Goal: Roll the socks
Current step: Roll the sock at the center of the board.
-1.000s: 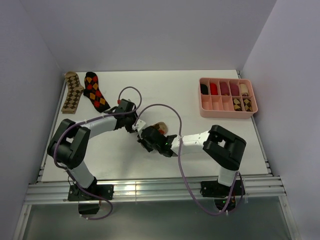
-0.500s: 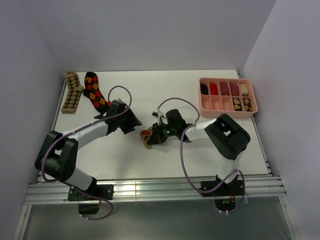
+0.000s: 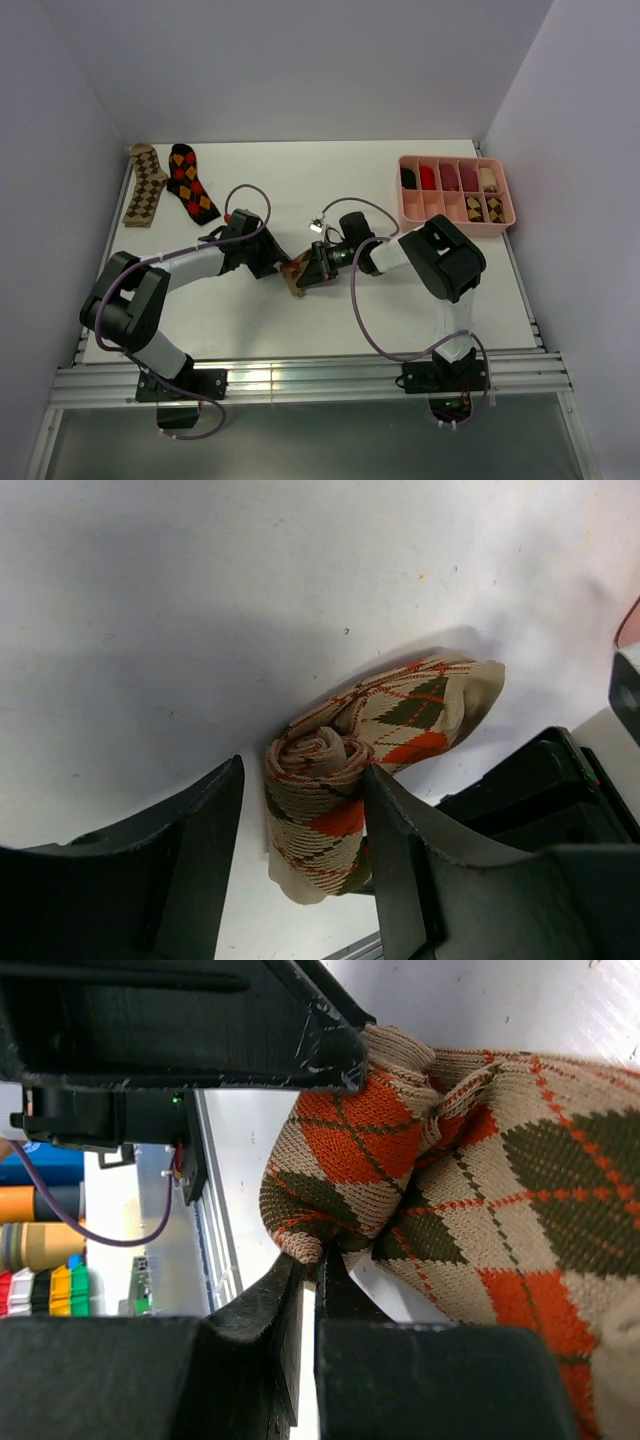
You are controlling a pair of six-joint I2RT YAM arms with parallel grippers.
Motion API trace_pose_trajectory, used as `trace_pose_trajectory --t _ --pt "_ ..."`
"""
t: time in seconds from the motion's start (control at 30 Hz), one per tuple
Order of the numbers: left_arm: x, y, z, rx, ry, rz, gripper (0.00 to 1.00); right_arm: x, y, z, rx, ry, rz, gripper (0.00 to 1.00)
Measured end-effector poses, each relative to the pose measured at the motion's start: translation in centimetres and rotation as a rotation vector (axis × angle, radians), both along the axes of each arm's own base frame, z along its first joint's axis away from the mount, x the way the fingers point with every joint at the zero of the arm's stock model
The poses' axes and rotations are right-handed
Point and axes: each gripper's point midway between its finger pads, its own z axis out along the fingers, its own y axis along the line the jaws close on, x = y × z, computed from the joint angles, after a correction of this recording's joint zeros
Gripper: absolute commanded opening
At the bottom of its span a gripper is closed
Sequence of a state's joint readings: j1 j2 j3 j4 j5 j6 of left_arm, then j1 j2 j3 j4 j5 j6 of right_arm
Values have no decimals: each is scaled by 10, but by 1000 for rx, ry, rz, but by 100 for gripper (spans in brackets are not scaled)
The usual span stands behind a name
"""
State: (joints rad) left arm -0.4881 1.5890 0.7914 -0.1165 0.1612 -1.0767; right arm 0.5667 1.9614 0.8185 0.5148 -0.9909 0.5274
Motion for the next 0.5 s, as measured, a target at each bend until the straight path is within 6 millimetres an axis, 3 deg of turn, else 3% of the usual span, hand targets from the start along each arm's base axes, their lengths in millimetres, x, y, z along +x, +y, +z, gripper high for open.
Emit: trace_pose_trajectory --t 0.5 --pt "4 -3 -6 14 17 -7 55 8 3 -1 -31 49 36 0"
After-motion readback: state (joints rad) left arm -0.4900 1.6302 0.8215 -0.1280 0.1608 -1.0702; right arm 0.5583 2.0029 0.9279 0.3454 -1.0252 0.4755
